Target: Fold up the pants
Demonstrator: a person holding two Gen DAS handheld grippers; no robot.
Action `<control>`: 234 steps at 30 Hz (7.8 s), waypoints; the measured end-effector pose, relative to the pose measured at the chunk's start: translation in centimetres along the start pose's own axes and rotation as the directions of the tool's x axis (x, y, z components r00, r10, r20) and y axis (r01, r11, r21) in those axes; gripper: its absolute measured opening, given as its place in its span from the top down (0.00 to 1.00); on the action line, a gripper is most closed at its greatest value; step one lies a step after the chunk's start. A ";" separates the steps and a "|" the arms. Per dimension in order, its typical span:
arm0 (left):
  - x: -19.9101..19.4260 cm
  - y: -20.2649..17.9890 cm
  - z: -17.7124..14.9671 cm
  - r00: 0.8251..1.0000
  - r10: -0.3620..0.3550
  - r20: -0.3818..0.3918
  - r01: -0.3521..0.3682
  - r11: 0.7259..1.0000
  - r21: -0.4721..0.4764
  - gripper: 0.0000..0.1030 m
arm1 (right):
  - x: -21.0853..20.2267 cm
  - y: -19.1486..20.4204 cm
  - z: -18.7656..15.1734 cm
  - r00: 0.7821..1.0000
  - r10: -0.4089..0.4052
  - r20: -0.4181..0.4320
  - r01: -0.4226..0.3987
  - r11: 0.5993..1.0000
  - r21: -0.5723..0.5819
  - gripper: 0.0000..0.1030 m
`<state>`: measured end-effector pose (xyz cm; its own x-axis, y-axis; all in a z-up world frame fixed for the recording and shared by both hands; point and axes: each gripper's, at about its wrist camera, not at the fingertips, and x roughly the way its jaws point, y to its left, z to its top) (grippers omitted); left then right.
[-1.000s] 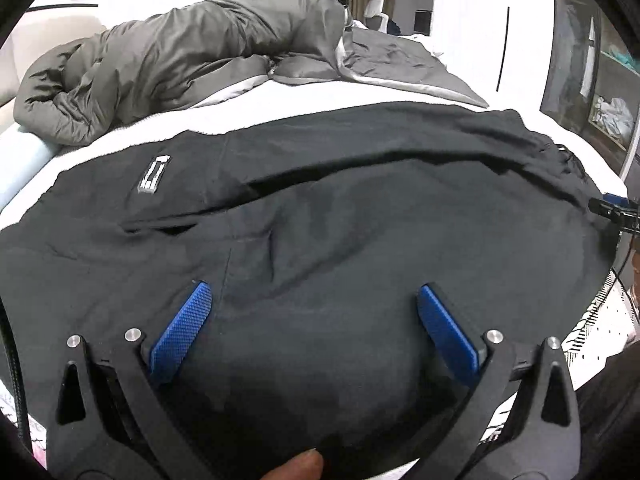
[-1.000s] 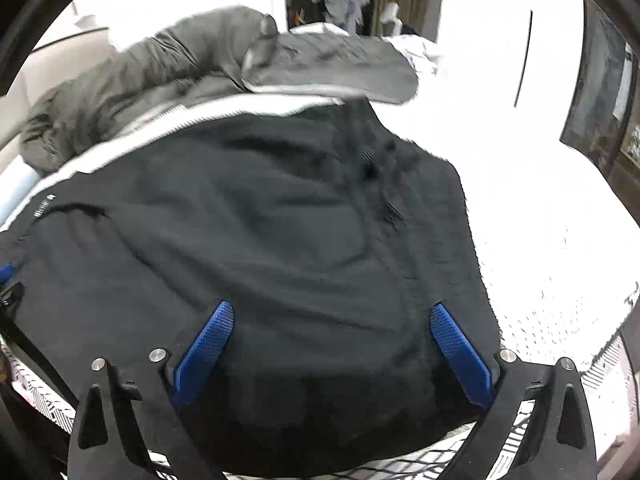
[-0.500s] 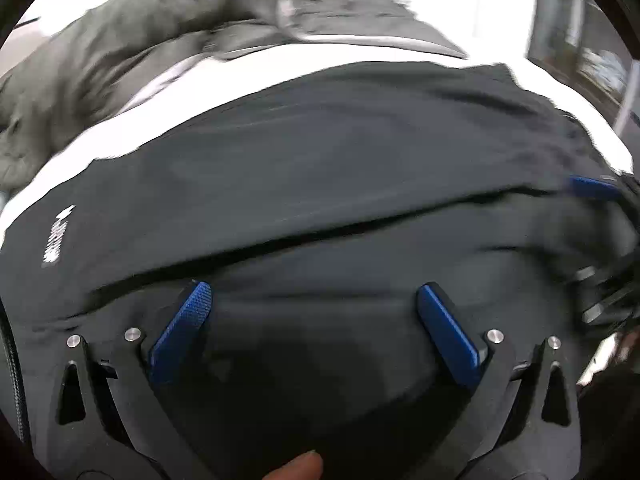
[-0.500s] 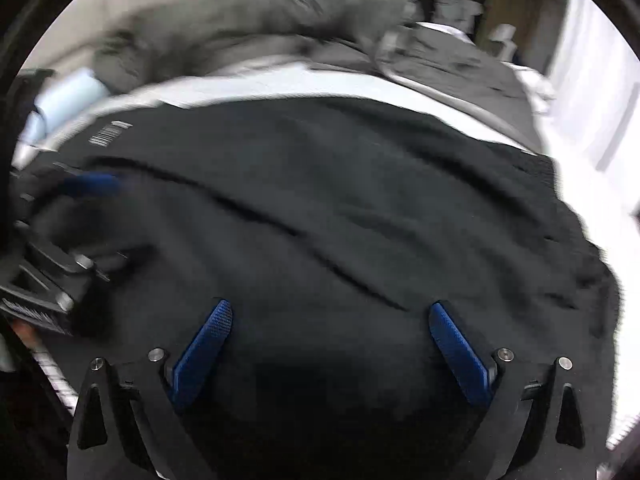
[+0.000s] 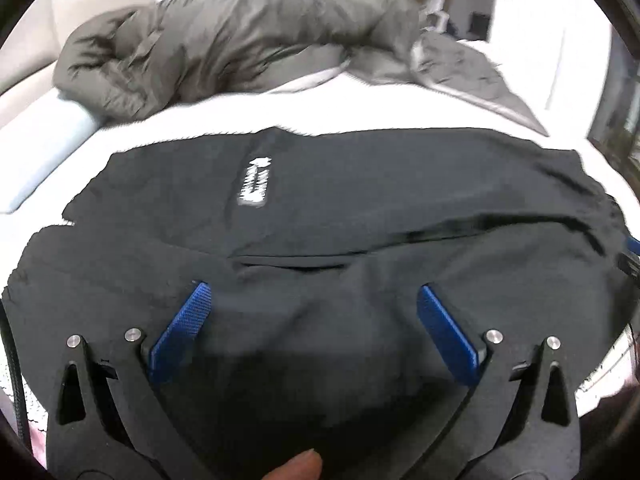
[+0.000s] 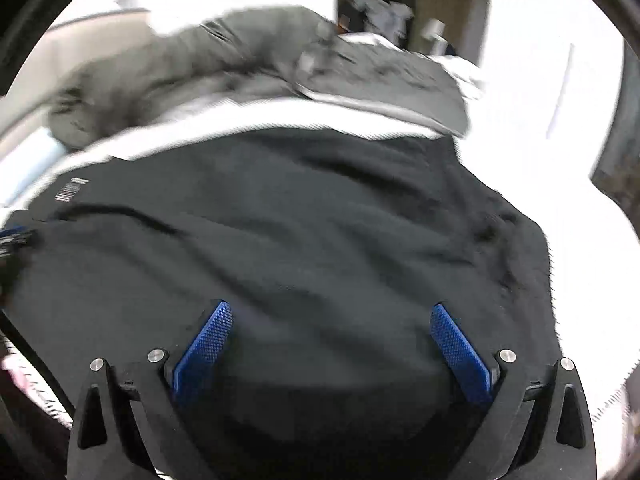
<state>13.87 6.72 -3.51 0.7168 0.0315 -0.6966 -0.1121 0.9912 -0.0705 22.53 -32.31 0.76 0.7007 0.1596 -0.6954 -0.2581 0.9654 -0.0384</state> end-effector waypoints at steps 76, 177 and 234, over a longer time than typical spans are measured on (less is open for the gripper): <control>-0.2 -0.2 4.3 0.996 -0.063 0.071 0.052 0.988 0.147 0.01 | -3.2 -6.5 -1.6 0.993 -0.112 -0.048 0.116 0.987 0.108 0.01; 16.1 4.2 13.2 0.989 0.024 -0.143 -0.028 0.999 -0.025 0.01 | 14.3 -0.6 10.4 0.940 -0.188 -0.285 0.192 0.981 -0.016 0.00; -5.1 21.1 -7.1 0.990 -0.019 0.143 0.093 0.841 -0.533 0.98 | -5.6 -10.6 -11.8 0.952 0.229 0.204 -0.306 0.744 0.593 0.36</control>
<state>3.03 26.56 -6.52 0.8096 0.0306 -0.5862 -0.3947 0.7676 -0.5050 13.44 -45.92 -3.40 0.7433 0.4151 -0.5246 -0.0118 0.7923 0.6101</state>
